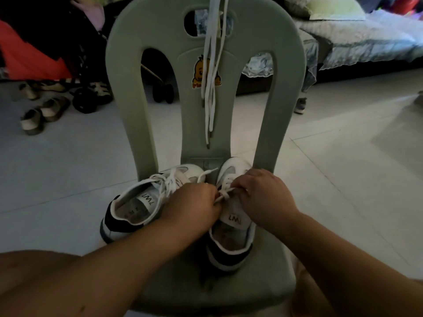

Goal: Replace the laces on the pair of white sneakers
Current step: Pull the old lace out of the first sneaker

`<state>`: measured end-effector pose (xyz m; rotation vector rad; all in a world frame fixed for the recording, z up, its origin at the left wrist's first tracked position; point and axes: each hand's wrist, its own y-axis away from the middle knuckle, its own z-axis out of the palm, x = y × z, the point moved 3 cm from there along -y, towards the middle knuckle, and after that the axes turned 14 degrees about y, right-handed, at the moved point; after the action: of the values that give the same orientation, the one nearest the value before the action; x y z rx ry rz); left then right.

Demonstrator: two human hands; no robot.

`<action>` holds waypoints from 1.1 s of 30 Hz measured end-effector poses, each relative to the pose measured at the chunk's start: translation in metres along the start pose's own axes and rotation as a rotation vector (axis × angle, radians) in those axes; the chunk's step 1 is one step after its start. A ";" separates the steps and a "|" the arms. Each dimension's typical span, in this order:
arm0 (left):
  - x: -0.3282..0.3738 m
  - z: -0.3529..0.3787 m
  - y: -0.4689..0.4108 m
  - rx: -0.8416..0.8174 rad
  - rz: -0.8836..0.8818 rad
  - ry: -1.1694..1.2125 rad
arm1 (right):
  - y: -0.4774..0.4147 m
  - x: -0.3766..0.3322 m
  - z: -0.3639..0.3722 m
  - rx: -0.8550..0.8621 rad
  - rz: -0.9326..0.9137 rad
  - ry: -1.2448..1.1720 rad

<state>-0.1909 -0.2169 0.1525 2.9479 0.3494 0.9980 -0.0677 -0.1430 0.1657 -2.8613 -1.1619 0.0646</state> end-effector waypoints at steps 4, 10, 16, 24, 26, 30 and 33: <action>0.006 -0.015 -0.007 0.132 0.110 0.003 | 0.006 0.016 -0.007 0.118 0.249 -0.225; 0.004 -0.020 -0.009 0.235 0.271 -0.031 | 0.019 0.036 -0.003 0.111 0.671 -0.723; 0.002 -0.011 0.001 0.306 0.393 -0.099 | 0.019 0.031 -0.009 -0.039 0.331 -0.415; 0.005 -0.009 0.001 0.270 0.421 -0.141 | 0.001 0.002 -0.010 -0.042 0.083 -0.488; 0.004 -0.009 0.000 0.273 0.394 -0.105 | 0.003 0.002 -0.010 -0.090 0.136 -0.680; -0.004 -0.013 -0.005 0.235 0.221 -0.033 | 0.017 0.006 -0.027 -0.255 0.077 -1.021; -0.009 -0.016 -0.007 0.228 0.171 0.008 | 0.035 0.009 -0.037 -0.507 -0.118 -0.633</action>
<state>-0.2088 -0.2133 0.1600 3.2259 0.2278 1.0535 -0.0350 -0.1629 0.1997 -3.3098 -1.6439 0.8395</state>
